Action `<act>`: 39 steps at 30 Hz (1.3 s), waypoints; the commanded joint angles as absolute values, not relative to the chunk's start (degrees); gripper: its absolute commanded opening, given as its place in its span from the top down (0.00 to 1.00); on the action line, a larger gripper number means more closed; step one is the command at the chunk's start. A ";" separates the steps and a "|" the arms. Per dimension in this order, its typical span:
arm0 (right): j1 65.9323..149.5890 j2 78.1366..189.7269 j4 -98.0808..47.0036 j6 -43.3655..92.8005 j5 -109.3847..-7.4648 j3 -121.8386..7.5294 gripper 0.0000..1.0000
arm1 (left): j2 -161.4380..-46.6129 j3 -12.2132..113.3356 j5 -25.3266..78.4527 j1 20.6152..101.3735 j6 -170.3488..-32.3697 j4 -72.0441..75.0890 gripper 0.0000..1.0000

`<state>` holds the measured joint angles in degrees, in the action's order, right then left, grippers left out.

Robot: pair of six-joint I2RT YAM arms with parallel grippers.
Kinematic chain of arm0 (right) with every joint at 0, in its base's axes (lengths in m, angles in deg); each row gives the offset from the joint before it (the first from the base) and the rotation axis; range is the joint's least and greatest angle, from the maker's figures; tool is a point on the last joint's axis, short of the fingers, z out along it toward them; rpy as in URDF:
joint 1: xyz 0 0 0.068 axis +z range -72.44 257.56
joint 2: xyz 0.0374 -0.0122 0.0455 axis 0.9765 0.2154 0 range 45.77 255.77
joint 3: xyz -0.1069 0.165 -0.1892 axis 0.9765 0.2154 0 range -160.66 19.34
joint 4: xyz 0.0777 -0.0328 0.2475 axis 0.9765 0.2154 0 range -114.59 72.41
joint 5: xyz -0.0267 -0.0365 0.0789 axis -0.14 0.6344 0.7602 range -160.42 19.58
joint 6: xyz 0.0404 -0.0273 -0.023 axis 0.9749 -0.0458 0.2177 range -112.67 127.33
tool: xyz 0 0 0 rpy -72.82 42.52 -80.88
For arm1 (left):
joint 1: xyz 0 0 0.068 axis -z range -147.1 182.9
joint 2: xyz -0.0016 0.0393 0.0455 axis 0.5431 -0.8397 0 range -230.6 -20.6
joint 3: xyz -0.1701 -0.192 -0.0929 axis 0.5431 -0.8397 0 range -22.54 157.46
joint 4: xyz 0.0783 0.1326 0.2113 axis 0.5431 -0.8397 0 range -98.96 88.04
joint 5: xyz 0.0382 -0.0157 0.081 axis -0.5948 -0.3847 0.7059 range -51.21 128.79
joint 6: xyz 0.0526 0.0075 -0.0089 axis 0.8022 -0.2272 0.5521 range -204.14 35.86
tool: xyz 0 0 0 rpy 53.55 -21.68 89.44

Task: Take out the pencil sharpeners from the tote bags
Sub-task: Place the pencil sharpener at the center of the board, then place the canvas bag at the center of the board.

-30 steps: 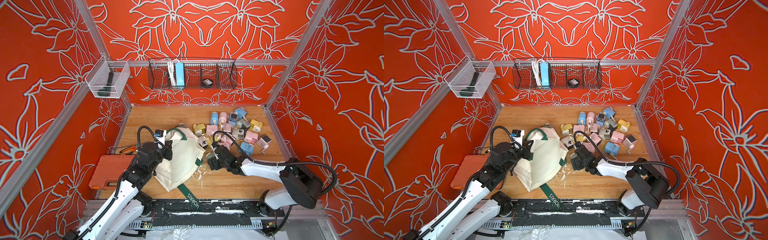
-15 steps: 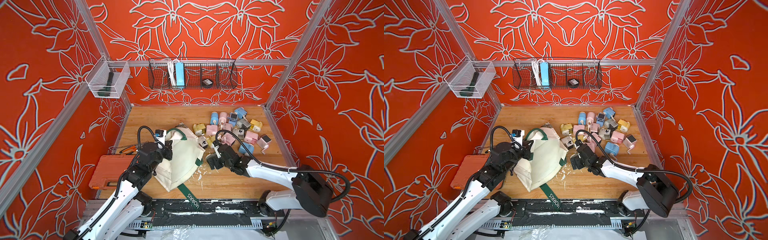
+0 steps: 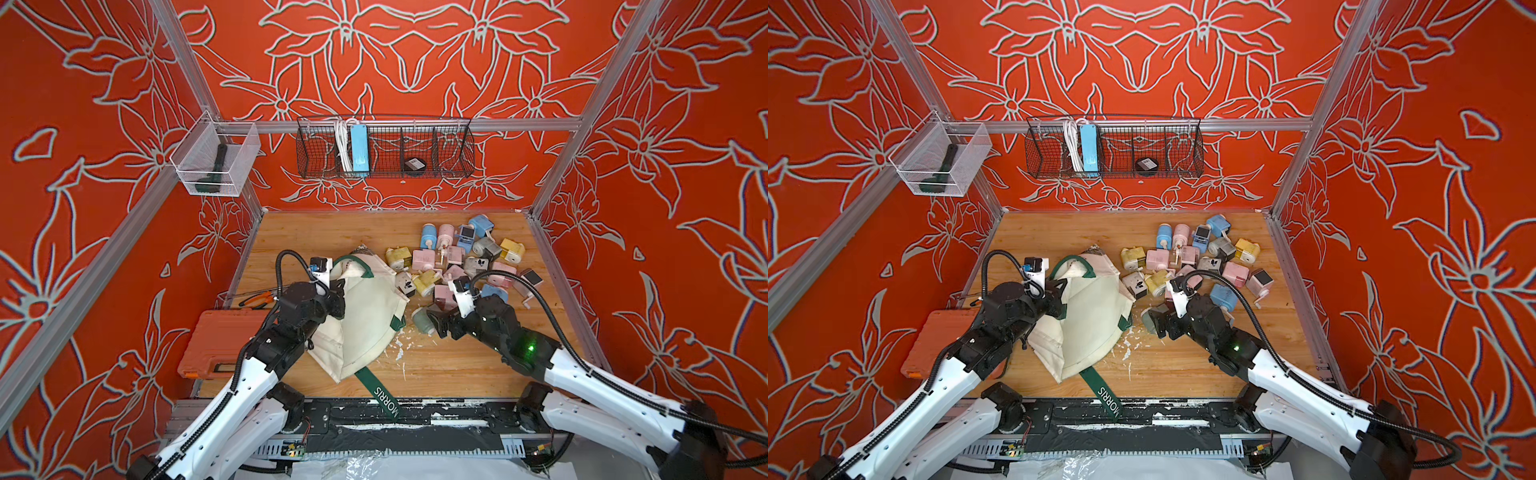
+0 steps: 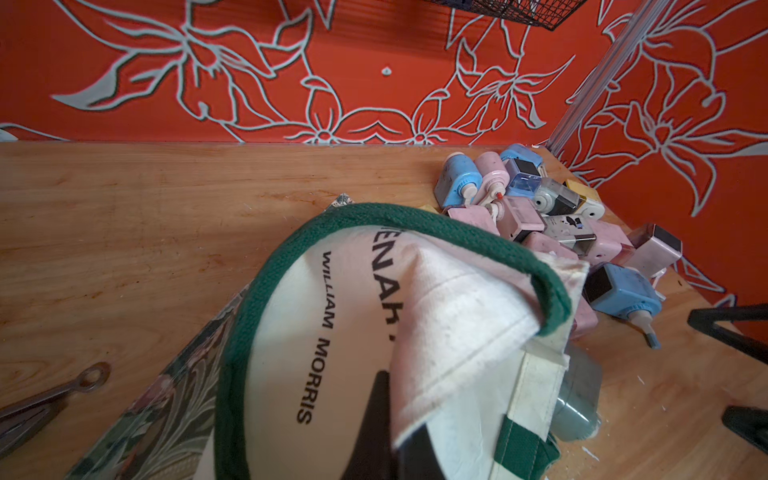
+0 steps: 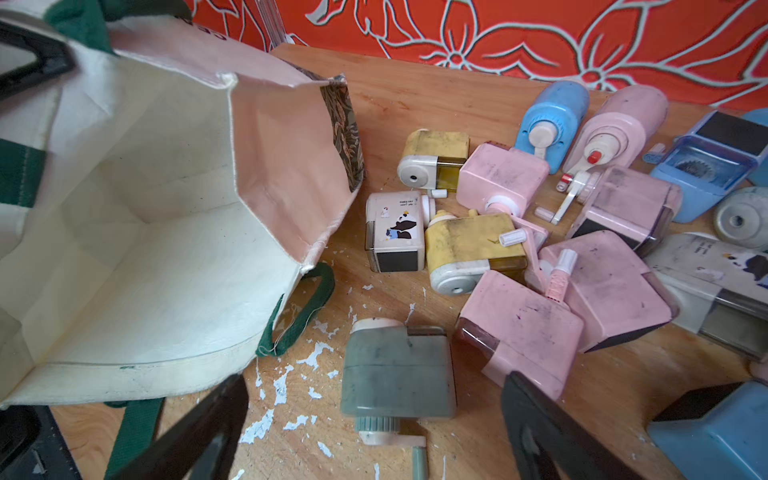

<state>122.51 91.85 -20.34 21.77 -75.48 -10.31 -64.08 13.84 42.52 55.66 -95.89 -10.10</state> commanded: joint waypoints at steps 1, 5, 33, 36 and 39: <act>122.22 88.42 -17.61 22.68 -76.50 -8.03 0.04 | -67.01 17.47 46.24 54.59 -100.27 -12.57 1.00; 122.26 85.97 -17.69 23.45 -76.98 -6.25 0.04 | -71.57 21.90 47.72 52.08 -102.96 -11.36 1.00; 122.15 86.46 -10.60 24.57 -87.35 -11.88 0.01 | -68.29 30.10 45.70 49.69 -95.27 -12.30 0.03; 122.11 86.67 -9.19 21.54 -94.90 -14.64 0.01 | -57.97 23.09 54.83 49.68 -95.99 -5.97 0.08; 122.10 86.63 -10.61 14.90 -106.55 -15.60 0.01 | -47.10 10.46 59.57 49.62 -92.95 7.47 0.15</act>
<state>122.51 86.93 -10.76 21.14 -93.56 -13.90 -51.82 18.25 50.87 50.00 -95.14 -1.60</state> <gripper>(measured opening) 0.986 0.872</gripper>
